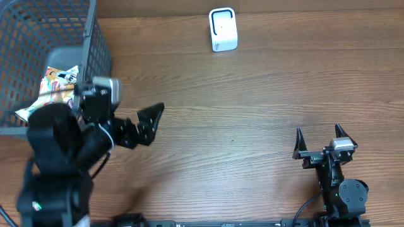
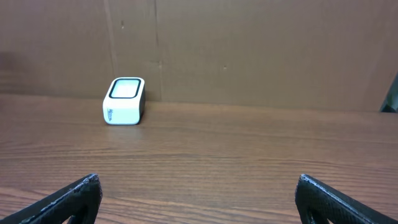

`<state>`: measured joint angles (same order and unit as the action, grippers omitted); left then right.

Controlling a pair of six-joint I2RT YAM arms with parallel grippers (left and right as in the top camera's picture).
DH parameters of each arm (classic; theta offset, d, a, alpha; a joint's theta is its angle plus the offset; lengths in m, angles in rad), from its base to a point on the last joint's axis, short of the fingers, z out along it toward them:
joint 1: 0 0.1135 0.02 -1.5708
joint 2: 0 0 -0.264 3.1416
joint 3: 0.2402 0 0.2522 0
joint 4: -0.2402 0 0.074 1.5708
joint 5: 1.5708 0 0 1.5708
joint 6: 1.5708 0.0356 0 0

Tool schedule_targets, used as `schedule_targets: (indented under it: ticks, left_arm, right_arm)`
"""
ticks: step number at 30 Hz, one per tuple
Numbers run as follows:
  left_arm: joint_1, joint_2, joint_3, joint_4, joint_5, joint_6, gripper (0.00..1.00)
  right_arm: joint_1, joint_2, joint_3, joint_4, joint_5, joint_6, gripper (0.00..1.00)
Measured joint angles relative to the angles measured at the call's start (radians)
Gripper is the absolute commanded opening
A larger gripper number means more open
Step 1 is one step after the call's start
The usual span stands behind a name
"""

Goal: Scan the item barcode
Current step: 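Reach the left gripper into the grey basket toward the snack bag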

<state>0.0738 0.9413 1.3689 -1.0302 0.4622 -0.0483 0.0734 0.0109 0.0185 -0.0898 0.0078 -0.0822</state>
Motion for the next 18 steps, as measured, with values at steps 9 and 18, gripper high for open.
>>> schedule_targets:
  ticks: [9, 18]
  left_arm:
    - [0.000, 0.508, 0.755, -0.425, -0.309, -0.026, 1.00]
    - [0.212, 0.674, 1.049, -0.306, -0.564, -0.187, 1.00]
  right_arm:
    - [0.000, -0.001, 0.000, 0.001, 0.000, 0.000, 1.00]
    - [0.000, -0.001, 0.000, 0.000, 0.000, 0.000, 1.00]
